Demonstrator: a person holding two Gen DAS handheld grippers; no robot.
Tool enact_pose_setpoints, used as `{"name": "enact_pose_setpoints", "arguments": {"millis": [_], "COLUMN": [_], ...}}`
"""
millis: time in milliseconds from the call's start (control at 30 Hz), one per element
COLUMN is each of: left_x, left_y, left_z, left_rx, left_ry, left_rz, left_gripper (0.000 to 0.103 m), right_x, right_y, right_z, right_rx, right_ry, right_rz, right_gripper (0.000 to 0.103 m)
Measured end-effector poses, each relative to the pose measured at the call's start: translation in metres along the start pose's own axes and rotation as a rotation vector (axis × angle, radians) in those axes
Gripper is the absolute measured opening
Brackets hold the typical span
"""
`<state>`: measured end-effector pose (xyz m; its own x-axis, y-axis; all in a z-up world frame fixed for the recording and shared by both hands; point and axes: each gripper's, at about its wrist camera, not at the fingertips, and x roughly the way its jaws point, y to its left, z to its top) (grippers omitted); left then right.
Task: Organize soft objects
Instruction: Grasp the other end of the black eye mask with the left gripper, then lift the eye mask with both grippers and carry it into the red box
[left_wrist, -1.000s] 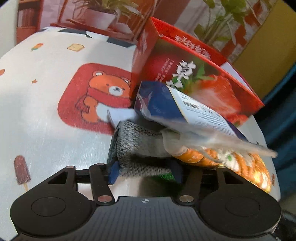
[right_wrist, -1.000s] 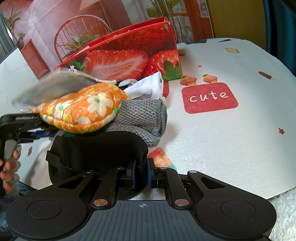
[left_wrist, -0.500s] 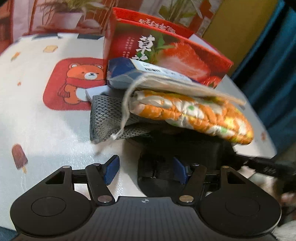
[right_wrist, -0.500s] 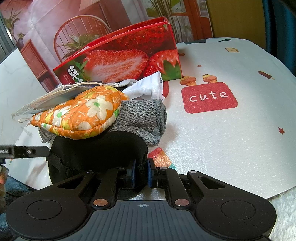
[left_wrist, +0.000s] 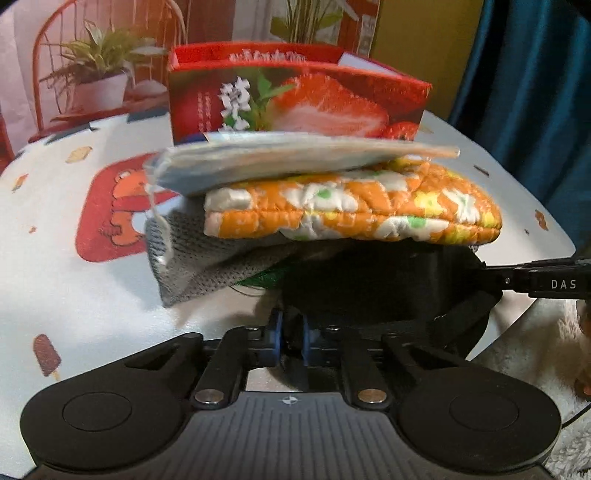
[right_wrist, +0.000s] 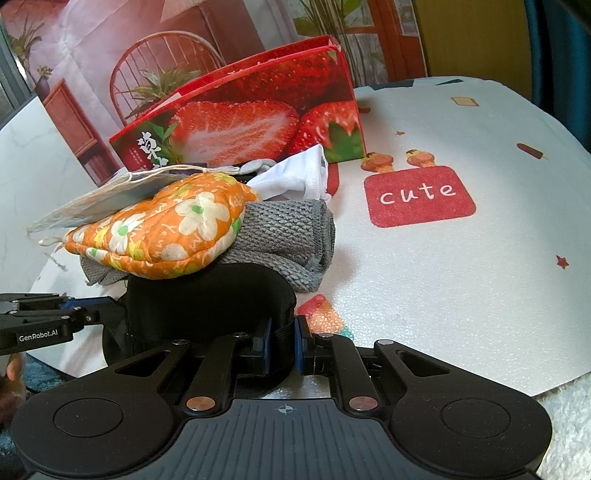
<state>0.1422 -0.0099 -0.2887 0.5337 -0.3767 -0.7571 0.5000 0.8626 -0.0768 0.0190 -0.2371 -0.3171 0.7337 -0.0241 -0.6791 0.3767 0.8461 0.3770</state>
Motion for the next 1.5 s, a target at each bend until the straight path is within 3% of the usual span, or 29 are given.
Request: {"name": "enact_pose_setpoints", "arguments": {"millis": [400, 733, 900, 1167, 1500], "left_x": [-0.069, -0.130, -0.148, -0.126, -0.049], "left_y": [0.004, -0.015, -0.019, -0.013, 0.015], "left_z": [0.007, 0.030, 0.049, 0.106, 0.196], "left_rx": [-0.063, -0.033, -0.030, -0.057, -0.092], "left_ry": [-0.142, -0.324, -0.390, -0.404, -0.379], "left_rz": [-0.036, -0.029, -0.023, 0.034, 0.127], "left_gripper": [0.007, 0.007, 0.007, 0.007, 0.007], "right_x": [-0.045, -0.104, -0.129, -0.132, -0.049], "right_y": [0.010, 0.043, 0.049, 0.058, 0.062], "right_z": [0.014, 0.032, 0.051, 0.104, 0.212], "right_rx": [-0.065, -0.261, -0.269, -0.285, -0.291], "right_ry": [-0.114, -0.309, -0.388, -0.436, -0.374], "right_rz": [0.061, 0.082, 0.114, 0.148, 0.073], "right_gripper": [0.008, 0.007, 0.007, 0.007, 0.007]}}
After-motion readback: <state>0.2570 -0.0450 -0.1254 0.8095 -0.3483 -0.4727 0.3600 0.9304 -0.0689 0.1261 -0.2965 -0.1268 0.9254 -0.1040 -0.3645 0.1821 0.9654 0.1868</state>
